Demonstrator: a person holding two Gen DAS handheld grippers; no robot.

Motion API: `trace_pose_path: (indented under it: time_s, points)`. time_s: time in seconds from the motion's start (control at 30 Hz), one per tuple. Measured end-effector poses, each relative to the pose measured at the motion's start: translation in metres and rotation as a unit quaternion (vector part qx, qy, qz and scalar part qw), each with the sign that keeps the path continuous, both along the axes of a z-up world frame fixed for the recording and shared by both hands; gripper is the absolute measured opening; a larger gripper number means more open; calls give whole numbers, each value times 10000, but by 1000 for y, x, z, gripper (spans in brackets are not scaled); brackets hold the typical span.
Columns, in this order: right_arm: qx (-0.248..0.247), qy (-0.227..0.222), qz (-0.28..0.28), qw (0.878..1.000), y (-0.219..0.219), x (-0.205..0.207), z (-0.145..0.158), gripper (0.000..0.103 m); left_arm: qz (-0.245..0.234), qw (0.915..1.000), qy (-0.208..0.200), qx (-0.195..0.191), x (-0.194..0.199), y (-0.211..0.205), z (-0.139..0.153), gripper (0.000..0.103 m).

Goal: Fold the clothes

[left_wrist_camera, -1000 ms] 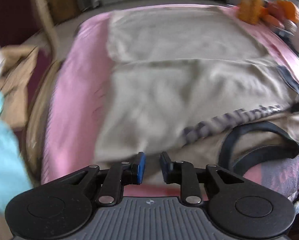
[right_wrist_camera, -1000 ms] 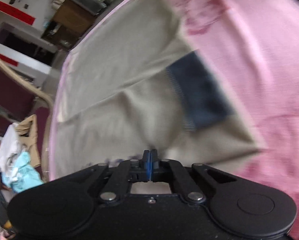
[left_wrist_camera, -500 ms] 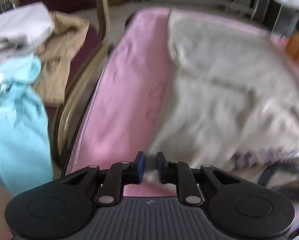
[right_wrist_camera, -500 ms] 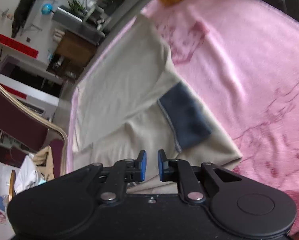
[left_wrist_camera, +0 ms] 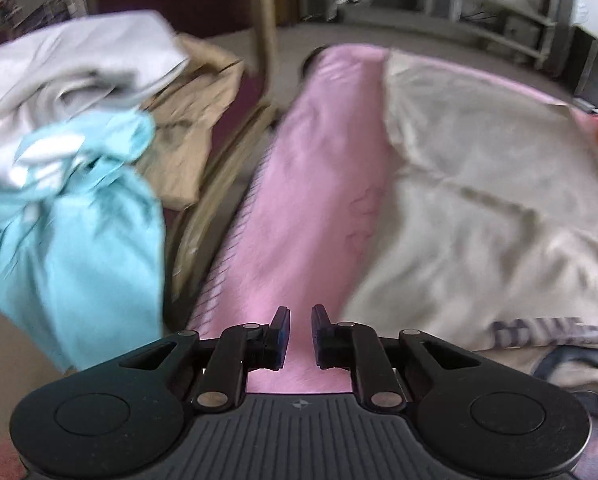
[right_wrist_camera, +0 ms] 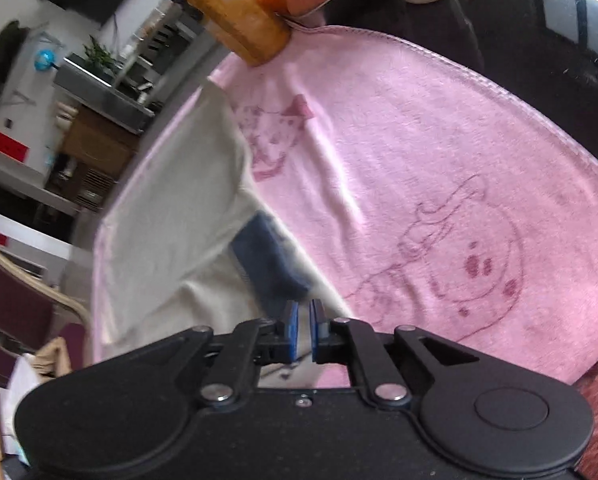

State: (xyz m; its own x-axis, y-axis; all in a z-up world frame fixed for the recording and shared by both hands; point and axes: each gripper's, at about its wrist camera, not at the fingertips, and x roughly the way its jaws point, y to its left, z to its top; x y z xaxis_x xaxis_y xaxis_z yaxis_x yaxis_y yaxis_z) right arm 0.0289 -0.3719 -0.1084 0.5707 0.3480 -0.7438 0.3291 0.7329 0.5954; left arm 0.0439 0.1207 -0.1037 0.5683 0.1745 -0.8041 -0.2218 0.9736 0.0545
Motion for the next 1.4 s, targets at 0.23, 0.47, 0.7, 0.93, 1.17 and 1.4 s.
trace_pose_path:
  time_s: [0.23, 0.47, 0.7, 0.93, 1.17, 1.4]
  points:
    - [-79, -105, 1023, 9947, 52, 17, 5, 9, -1286, 9917, -63, 18, -3, -55, -7, 14]
    - [-1060, 291, 1773, 9780, 93, 21, -4, 4, -2617, 9635, 316, 460, -11, -107, -32, 17]
    - [-1025, 427, 1920, 9751, 83, -21, 2, 6, -2662, 9628, 441, 122, -38, -92, -22, 15]
    - [-398, -318, 1835, 9817, 80, -24, 17, 12, -2058, 9781, 27, -306, -23, -78, -13, 19]
    - [-866, -23, 2444, 9658, 129, -6, 2, 17, -2921, 9550, 293, 428, -29, -122, -33, 16]
    - [-1084, -145, 2651, 9580, 129, -22, 9, 23, -2745, 9612, 246, 69, -33, -108, -23, 23]
